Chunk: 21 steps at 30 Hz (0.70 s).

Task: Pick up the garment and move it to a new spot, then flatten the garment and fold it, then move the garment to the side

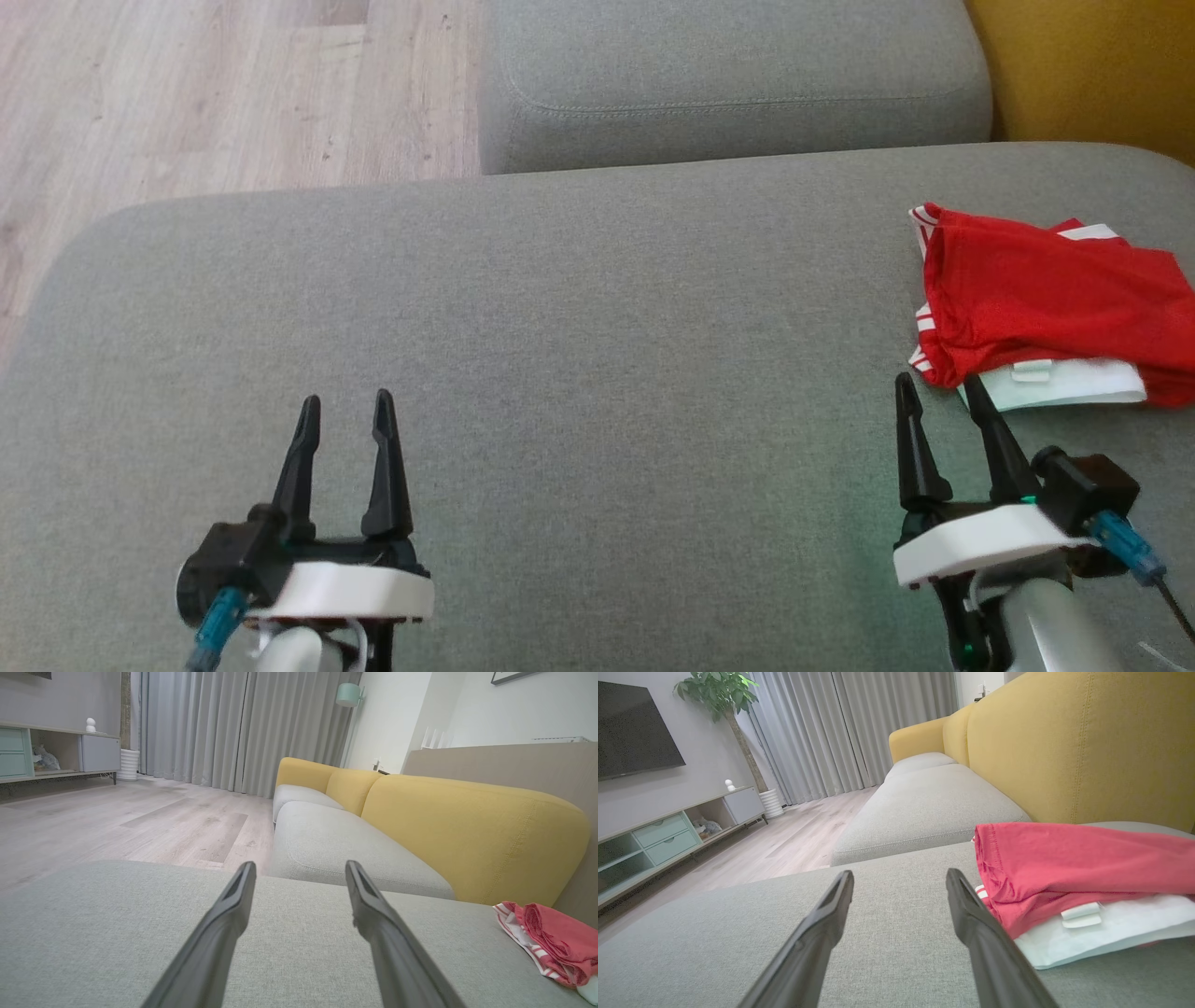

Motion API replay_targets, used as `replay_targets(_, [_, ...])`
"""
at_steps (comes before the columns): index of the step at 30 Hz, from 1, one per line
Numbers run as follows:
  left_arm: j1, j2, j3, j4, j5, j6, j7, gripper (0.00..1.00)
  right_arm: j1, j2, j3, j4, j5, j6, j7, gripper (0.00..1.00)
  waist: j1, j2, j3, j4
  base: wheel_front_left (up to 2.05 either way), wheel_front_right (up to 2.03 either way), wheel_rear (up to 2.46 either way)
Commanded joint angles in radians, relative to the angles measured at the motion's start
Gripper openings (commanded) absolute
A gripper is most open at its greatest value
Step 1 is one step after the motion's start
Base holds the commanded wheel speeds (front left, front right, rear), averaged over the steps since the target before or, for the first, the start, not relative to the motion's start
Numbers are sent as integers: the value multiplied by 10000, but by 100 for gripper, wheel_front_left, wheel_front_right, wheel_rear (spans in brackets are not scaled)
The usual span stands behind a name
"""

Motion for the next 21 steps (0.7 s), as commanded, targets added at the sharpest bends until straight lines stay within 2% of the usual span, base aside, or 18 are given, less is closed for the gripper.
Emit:
replay_targets(1, [-328, 35, 336, -277, -38, -40, -53, 100, -343, -26, 182, -369, -21, -9, -136, 100, 0, -1, -2, -6, 0, 0, 0])
replay_targets(19, [-350, 35, 538, 17, -805, -185, -53, 100, -321, -26, 138, -439, -17, -9, -137, 100, 0, -1, 18, -46, 0, 0, 0])
replay_targets(20, [-1, -2, 171, 338, -794, -166, 0, 0, 1, 2, -113, -141, 4, 0, 0, 0, 0, -1, 19, -45, 0, 0, 0])
replay_targets(21, [5, -2, 155, 454, -803, -159, 2, 0, 13, 6, -109, -27, 2, 0, 8, 0, 0, -1, 19, -47, 0, 0, 0])
